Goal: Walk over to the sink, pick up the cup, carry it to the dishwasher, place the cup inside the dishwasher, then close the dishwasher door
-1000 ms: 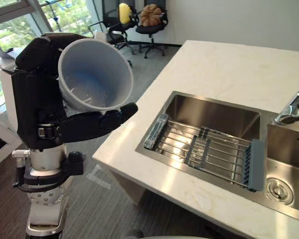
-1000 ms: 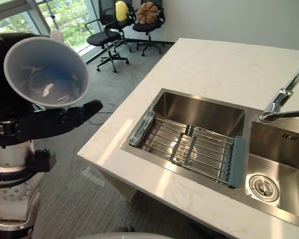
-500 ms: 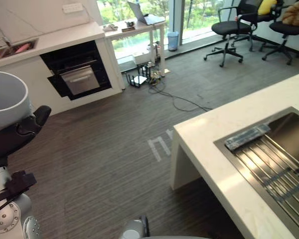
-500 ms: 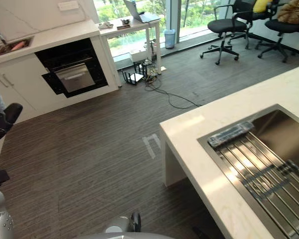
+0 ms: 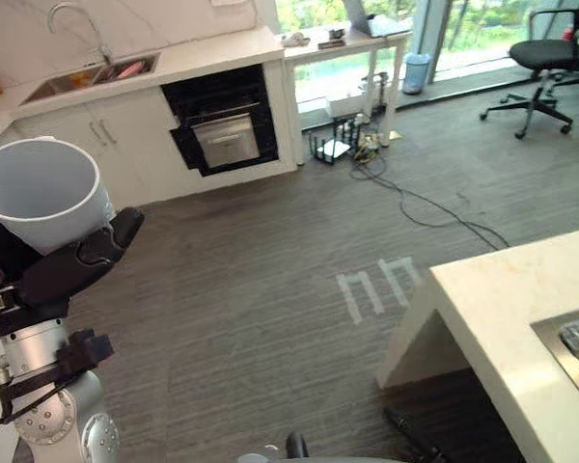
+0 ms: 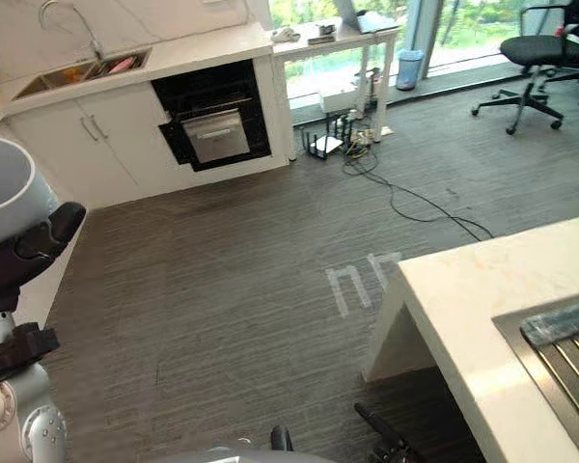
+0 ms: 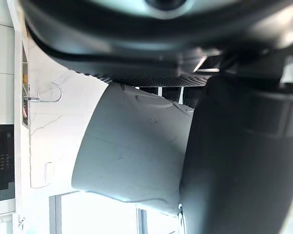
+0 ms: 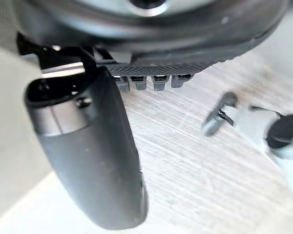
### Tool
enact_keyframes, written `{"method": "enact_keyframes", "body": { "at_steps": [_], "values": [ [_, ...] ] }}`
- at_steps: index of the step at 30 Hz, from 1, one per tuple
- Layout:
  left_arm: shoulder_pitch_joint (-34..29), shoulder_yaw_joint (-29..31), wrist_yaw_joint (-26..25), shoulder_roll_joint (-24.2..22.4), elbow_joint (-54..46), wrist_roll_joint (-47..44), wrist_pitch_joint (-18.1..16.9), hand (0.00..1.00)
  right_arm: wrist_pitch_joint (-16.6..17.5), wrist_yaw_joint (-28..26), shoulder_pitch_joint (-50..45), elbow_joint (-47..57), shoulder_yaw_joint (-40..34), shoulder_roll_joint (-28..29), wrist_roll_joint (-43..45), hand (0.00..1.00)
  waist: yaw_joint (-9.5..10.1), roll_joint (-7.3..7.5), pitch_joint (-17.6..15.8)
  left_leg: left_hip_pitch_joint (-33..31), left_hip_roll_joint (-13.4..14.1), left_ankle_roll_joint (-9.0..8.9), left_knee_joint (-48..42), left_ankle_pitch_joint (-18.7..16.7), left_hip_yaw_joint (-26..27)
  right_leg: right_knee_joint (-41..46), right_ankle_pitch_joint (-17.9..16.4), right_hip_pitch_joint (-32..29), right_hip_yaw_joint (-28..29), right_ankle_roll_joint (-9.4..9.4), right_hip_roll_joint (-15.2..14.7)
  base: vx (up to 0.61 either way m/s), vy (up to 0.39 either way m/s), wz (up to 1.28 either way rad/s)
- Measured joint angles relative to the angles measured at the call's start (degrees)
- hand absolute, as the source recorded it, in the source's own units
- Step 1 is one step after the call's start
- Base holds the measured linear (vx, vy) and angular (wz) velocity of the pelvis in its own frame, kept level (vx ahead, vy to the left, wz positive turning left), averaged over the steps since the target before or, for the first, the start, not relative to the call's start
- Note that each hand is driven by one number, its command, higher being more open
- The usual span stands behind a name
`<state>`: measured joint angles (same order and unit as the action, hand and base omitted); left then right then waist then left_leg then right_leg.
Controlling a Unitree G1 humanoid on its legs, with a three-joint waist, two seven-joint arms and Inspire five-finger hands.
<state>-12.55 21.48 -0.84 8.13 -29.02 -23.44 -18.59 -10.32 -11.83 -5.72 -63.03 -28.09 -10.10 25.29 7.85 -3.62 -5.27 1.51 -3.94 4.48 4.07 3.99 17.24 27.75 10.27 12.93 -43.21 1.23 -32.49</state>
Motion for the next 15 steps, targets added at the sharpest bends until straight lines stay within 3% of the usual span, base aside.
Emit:
{"method": "enact_keyframes", "body": {
  "at_steps": [1,2,3,4,6,8,10,11,13,14,15],
  "values": [
    [1.5,-4.2,0.0,0.2,1.0,-0.1,-0.1,0.0,1.2,0.3,-0.9,0.6,0.1,-0.1,0.5,1.0,-1.3,-0.59,-0.6,0.0,0.3,0.55,-1.0,-0.6,-5.2,5.2,-2.7,-3.4,12.3,-0.83,2.7,0.06,0.06,1.98],
    [2.8,-6.1,-0.1,0.1,2.5,-0.2,-0.2,0.0,1.5,0.4,-1.0,1.0,0.1,0.1,0.7,1.0,-2.01,-0.51,-1.0,-0.2,0.5,1.06,-1.6,-0.9,-8.0,6.2,-8.7,-4.6,17.6,-3.3,5.9,0.0,0.007,2.45],
    [5.4,-10.0,-0.5,-0.5,6.7,-0.2,0.1,0.0,2.4,0.5,-2.0,1.8,1.6,0.6,1.8,1.0,-3.38,-0.06,-1.5,-0.9,0.5,1.7,-2.6,-1.1,-14.3,6.5,-16.6,-7.1,26.8,-3.66,13.2,-0.02,-0.023,2.54],
    [6.7,-13.2,-0.7,-0.3,10.4,-0.1,1.0,0.0,2.9,0.6,-2.3,1.8,3.7,1.4,2.3,1.0,-4.5,1.09,-2.4,-0.9,-0.2,1.96,-3.3,-1.2,-19.4,6.3,-20.3,-10.2,33.7,-4.11,18.3,-0.01,-0.031,2.48],
    [7.0,-18.1,-1.2,-0.2,15.3,0.2,2.5,0.0,3.6,0.8,-3.6,1.9,7.0,3.0,2.4,1.0,-5.32,2.43,-2.7,-0.9,-1.7,2.36,-4.8,-2.0,-25.7,4.9,-22.9,-15.5,41.0,-5.29,23.1,0.09,-0.065,1.99],
    [6.5,-22.7,-1.3,-0.4,18.0,1.8,4.8,0.0,3.3,0.9,-4.4,2.2,10.4,3.6,3.6,1.0,-5.47,2.66,-2.6,-0.5,-2.0,2.86,-7.2,-4.4,-29.2,2.7,-23.0,-20.5,47.5,-5.49,26.7,0.17,-0.113,1.56],
    [6.0,-26.7,-0.1,0.3,17.9,4.2,6.6,0.0,2.5,1.7,-5.1,4.1,14.1,2.9,4.9,1.0,-6.41,2.56,-2.0,-1.1,-0.6,1.39,-12.2,-9.2,-29.0,-2.1,-21.2,-24.6,53.5,-6.89,29.9,0.2,-0.166,1.29],
    [6.0,-27.2,0.5,0.7,17.5,4.8,7.0,0.0,2.2,1.8,-5.1,4.1,15.0,2.9,4.9,1.0,-6.87,3.31,-1.5,-1.2,-0.5,0.85,-12.8,-9.7,-28.9,-4.4,-19.6,-24.9,52.8,-7.08,29.5,0.25,-0.213,1.18],
    [6.1,-28.0,2.1,2.3,16.1,5.7,8.0,0.0,0.3,2.0,-4.5,3.8,16.1,3.4,4.8,1.0,-6.88,6.73,0.7,-1.4,-1.5,-1.21,-14.7,-11.6,-28.6,-11.8,-9.8,-24.5,50.0,-6.63,26.9,0.36,-0.3,0.83],
    [6.2,-28.0,2.8,2.9,15.9,5.9,8.6,0.0,-0.5,2.0,-4.0,3.7,16.7,3.5,4.8,1.0,-6.87,7.25,2.1,-2.9,-1.5,-3.17,-17.2,-13.3,-27.5,-15.3,-10.9,-22.2,47.9,-7.38,26.1,0.41,-0.311,0.68],
    [6.2,-28.2,3.6,2.2,15.6,6.1,9.3,0.0,-1.1,1.6,-3.2,3.9,16.7,3.1,4.8,1.0,-6.96,6.09,2.8,-4.1,-0.1,-4.81,-18.8,-14.0,-26.5,-19.4,-10.5,-20.1,45.7,-6.77,26.8,0.33,-0.231,0.65]
  ]
}}
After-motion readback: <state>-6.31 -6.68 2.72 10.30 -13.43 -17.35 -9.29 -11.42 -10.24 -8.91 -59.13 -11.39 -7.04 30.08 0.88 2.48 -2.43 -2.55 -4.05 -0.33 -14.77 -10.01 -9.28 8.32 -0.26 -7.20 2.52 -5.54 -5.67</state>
